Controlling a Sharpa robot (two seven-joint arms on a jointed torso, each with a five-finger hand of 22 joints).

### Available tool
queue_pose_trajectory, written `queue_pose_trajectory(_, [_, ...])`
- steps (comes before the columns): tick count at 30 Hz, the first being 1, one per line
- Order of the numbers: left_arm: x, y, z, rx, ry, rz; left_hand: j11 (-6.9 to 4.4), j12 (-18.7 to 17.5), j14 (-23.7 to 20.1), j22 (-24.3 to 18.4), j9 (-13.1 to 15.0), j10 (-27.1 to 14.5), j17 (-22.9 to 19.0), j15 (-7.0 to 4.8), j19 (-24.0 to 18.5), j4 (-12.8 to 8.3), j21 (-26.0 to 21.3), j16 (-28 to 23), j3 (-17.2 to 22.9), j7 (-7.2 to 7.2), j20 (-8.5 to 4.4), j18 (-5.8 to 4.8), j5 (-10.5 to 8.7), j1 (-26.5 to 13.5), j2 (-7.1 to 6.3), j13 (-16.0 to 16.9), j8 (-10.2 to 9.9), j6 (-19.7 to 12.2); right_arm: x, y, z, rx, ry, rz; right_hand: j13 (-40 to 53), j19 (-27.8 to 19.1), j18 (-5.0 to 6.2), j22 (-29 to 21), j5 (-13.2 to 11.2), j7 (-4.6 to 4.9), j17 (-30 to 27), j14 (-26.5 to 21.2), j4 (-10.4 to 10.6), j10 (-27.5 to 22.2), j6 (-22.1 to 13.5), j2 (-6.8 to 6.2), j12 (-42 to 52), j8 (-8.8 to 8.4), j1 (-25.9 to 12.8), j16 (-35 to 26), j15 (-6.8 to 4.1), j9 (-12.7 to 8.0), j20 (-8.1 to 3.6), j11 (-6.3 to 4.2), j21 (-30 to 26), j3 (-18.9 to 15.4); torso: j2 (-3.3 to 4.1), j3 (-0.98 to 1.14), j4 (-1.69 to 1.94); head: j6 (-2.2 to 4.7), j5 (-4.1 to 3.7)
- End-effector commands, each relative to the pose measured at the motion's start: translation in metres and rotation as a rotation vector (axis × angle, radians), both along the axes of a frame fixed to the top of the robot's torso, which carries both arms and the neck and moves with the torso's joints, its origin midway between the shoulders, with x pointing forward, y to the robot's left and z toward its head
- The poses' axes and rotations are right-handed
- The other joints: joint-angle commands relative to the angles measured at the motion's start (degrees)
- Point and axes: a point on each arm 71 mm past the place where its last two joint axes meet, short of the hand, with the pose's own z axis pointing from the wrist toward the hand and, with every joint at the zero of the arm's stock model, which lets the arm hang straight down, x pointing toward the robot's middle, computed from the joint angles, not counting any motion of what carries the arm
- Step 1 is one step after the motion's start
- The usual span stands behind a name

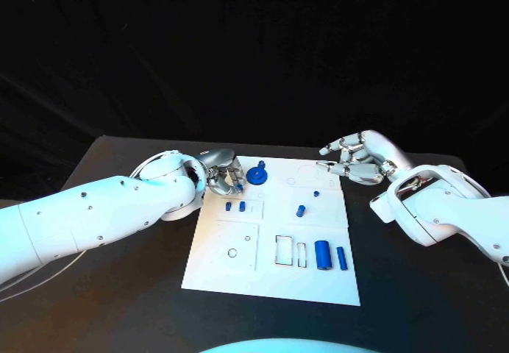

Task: Assemble the parts on the task board

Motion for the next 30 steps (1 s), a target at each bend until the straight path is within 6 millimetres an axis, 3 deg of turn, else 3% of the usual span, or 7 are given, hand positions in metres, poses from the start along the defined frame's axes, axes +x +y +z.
queue_pose_trajectory(1, [0.0003,-0.0001,-0.0004,0.005,0.016,-0.003,-0.01,-0.2,0.2,2.1,-0.1,0.4,0.0,0.04,0.4,-0.3,0.2,0.0,-0.2,-0.06,-0.07,-0.50,-0.08,-0.7,0.00,0.1,-0.2,0.3,-0.0005,0.0014,0.0004,-0.001,-0.007,0.008,-0.1,-0.3,0.36,2.7,0.2,-0.28,0.5,2.3,0.0,0.2,0.0,0.31,-0.2,0.36,-0.1,-0.2,-0.35,0.0,-0.07,-0.15,-0.4,-0.2,-0.03,0.00,-0.03,-0.10,-0.01])
queue_pose_trajectory(11, [0.0046,0.0007,-0.0030,0.027,0.015,0.001,-0.05,-0.3,0.3,2.2,-0.1,0.5,0.0,0.01,0.5,-0.2,0.2,0.1,-0.2,-0.12,-0.09,-0.51,-0.08,-1.0,0.03,0.1,-0.2,0.4,-0.0005,0.0023,0.0004,-0.001,-0.007,0.009,-0.1,-0.3,0.36,2.7,0.2,-0.28,0.5,2.3,0.0,0.2,0.0,0.31,-0.2,0.36,-0.1,-0.2,-0.35,0.0,-0.07,-0.15,-0.4,-0.2,-0.01,0.09,-0.07,-0.12,0.33])
queue_pose_trajectory(30, [0.0053,-0.0048,-0.0073,0.068,0.047,-0.019,-0.08,-0.4,0.3,2.2,-0.1,0.6,-0.1,-0.01,0.5,-0.2,0.3,0.0,-0.3,-0.16,-0.09,-0.52,-0.08,-1.1,0.05,0.1,-0.3,0.5,-0.0007,0.0021,0.0004,-0.001,-0.007,0.009,-0.1,-0.3,0.36,2.7,0.2,-0.28,0.5,2.3,0.0,0.2,0.0,0.31,-0.2,0.36,-0.1,-0.2,-0.35,0.0,-0.07,-0.15,-0.4,-0.2,-0.02,0.03,0.00,-0.33,0.15])
